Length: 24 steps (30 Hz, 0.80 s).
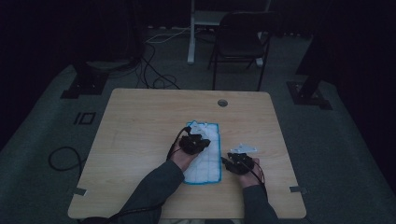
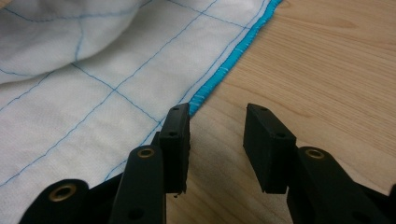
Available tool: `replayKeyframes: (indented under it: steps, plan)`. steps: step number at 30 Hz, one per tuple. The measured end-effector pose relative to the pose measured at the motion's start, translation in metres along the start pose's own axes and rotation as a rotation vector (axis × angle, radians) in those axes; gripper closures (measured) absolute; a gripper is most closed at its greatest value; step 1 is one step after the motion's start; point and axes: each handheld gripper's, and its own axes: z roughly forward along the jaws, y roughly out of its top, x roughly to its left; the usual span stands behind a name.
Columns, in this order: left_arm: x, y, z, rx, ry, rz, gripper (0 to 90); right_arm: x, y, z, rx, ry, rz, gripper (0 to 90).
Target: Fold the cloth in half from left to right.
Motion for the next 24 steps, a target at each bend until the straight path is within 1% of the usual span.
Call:
replayKeyframes:
  steps: [5,8,9,10,11,14,16,19,22,24]
  plan:
    - [-0.002,-0.002,0.011,0.027,-0.004,0.001,87.7,0.000,0.000,0.000,-0.001,0.000,-0.005,61.3]
    - [-0.002,-0.002,0.016,0.044,-0.008,0.008,87.3,0.000,0.000,0.000,-0.003,0.000,-0.004,61.3]
    - [-0.002,-0.002,0.016,0.041,-0.014,0.004,85.3,0.000,0.000,0.000,-0.002,0.001,-0.004,61.3]
    - [-0.002,-0.002,0.015,0.036,-0.018,-0.001,80.2,0.000,0.000,0.000,-0.002,0.001,-0.003,61.3]
    - [-0.002,-0.001,0.012,0.032,-0.021,0.001,76.3,0.000,0.000,0.000,-0.001,0.001,-0.001,61.3]
    - [-0.002,0.003,0.002,0.008,-0.015,0.008,69.9,0.000,0.000,0.000,-0.001,0.002,0.000,61.3]
    - [-0.002,0.005,-0.008,-0.012,-0.012,0.014,68.6,0.000,0.000,0.000,-0.001,0.001,0.000,61.3]
    - [0.003,0.007,-0.023,-0.042,0.005,0.001,65.9,0.000,0.000,0.000,0.000,0.000,0.000,61.2]
    - [0.010,0.005,-0.036,-0.062,0.028,-0.011,65.4,0.000,0.000,0.000,-0.001,-0.001,-0.001,61.2]
    - [0.016,0.001,-0.043,-0.068,0.045,-0.019,65.2,0.000,0.000,0.000,-0.001,0.000,0.000,61.2]
